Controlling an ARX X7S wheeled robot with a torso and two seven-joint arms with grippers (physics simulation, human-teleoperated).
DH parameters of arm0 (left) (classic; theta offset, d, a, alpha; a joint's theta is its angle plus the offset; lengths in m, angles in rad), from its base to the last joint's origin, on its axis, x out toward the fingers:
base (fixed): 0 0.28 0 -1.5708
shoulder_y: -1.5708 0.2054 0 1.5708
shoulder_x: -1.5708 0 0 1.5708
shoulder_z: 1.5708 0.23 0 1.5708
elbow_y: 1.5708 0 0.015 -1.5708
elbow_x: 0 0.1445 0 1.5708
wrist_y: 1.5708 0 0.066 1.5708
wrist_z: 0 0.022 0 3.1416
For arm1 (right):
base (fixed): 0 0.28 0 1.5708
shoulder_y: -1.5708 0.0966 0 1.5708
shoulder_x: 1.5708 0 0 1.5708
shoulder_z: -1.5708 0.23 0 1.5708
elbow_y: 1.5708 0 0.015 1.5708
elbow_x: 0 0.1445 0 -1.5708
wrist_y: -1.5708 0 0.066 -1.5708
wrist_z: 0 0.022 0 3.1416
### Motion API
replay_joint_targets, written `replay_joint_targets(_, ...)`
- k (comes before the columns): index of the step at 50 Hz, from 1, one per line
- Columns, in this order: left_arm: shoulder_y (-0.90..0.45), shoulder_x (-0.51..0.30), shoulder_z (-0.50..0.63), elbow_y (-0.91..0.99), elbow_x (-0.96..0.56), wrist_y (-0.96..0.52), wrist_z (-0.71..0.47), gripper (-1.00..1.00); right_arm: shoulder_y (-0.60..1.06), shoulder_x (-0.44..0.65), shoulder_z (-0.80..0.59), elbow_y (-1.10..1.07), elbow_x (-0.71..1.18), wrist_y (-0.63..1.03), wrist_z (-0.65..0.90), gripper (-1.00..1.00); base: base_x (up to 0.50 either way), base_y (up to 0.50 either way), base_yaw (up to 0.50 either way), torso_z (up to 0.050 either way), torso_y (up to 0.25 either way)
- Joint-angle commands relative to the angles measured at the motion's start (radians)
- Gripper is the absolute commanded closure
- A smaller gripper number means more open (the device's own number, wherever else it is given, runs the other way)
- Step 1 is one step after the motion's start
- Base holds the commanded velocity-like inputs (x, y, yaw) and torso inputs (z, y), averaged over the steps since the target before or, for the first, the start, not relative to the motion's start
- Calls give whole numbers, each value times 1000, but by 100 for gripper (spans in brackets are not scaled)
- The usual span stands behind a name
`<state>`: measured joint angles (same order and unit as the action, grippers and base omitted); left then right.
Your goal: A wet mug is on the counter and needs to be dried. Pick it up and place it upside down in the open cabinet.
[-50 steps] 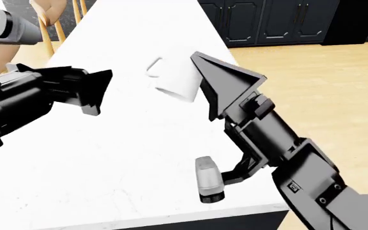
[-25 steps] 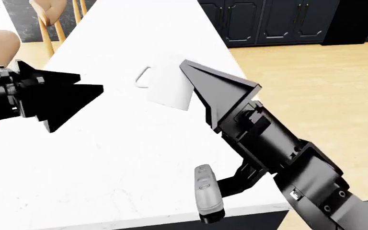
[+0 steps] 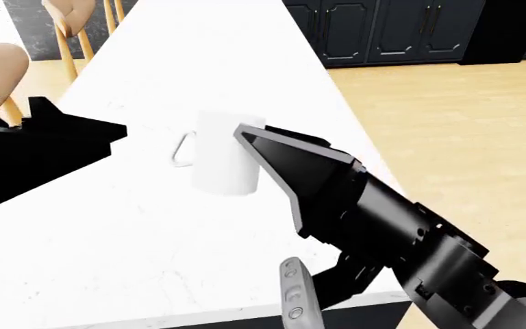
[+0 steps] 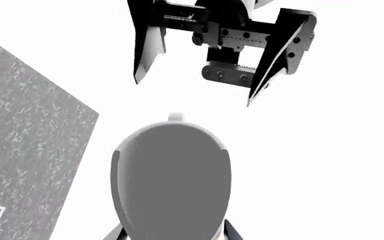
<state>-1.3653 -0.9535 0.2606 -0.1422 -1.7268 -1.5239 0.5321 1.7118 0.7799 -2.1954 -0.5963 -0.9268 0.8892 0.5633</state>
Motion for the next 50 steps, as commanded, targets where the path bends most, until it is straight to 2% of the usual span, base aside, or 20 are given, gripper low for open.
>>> replay_joint_targets(1,-52,-11,71,-69,-106,-10,48,-100,0,0,-2,9,-44,-2,3,100,0,0,0,0,0)
replay_joint_targets(19,-3,-42,155,62,-259,40,-78,-100,-2,-5,24,8,-31,-5,-6,100,0,0,0,0,0)
replay_joint_targets(50,6,13,192,96,-225,96,-53,-100,-42,-33,33,3,-59,-7,-15,100,0,0,0,0,0)
